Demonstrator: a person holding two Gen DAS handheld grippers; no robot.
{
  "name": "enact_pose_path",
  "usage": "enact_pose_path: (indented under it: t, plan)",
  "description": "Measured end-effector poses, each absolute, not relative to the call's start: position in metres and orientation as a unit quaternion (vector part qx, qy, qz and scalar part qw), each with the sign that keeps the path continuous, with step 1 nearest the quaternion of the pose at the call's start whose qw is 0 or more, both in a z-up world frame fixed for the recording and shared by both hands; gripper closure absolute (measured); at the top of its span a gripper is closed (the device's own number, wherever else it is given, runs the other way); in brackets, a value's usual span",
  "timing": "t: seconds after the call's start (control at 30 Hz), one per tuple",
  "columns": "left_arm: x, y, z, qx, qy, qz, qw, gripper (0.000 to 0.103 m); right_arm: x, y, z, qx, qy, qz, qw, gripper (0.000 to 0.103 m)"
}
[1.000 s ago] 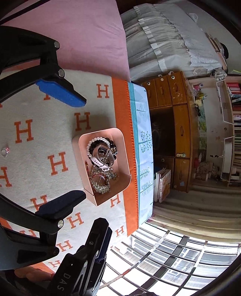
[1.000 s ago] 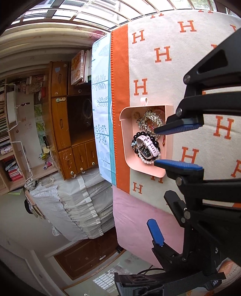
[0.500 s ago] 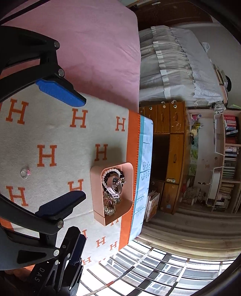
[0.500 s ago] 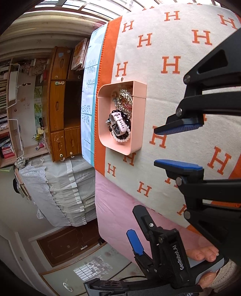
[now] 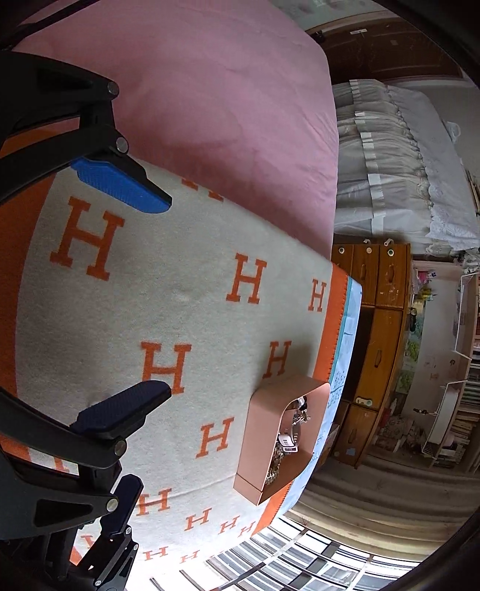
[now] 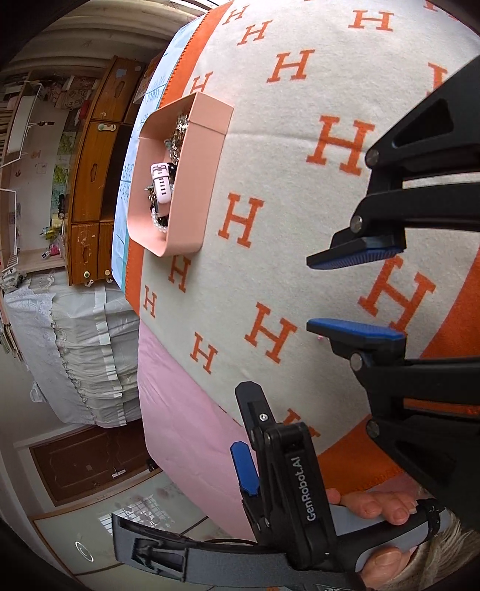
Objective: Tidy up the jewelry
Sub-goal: 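Withdraw both tools and move the right tool to the pink-gem ring, then close the right tool on the pink-gem ring and lift it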
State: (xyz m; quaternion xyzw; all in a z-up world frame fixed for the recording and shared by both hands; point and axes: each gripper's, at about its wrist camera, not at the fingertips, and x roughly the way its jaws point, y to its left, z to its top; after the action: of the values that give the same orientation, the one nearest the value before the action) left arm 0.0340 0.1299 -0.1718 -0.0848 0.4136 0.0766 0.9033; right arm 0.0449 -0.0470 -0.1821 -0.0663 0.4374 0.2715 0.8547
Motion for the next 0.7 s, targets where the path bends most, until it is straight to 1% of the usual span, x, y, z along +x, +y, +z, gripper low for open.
enact_pose_path:
  t: [0.07, 0.13, 0.3, 0.53, 0.7]
  plan:
    - [0.032, 0.130, -0.176, -0.083, 0.414, 0.080, 0.903, 0.012, 0.035, -0.039, -0.190, -0.090, 0.432, 0.278, 0.853, 0.074]
    - [0.031, 0.131, -0.179, -0.088, 0.417, 0.077, 0.901, 0.012, 0.029, -0.032, -0.198, -0.108, 0.432, 0.283, 0.850, 0.069]
    - [0.029, 0.133, -0.186, -0.091, 0.416, 0.078, 0.902, 0.012, 0.023, -0.020, -0.211, -0.113, 0.441, 0.293, 0.841, 0.069]
    - [0.030, 0.141, -0.194, -0.103, 0.423, 0.076, 0.897, 0.012, 0.020, -0.008, -0.214, -0.148, 0.417, 0.272, 0.855, 0.069]
    - [0.031, 0.147, -0.199, -0.113, 0.428, 0.076, 0.893, 0.012, 0.022, -0.006, -0.215, -0.151, 0.411, 0.262, 0.860, 0.069]
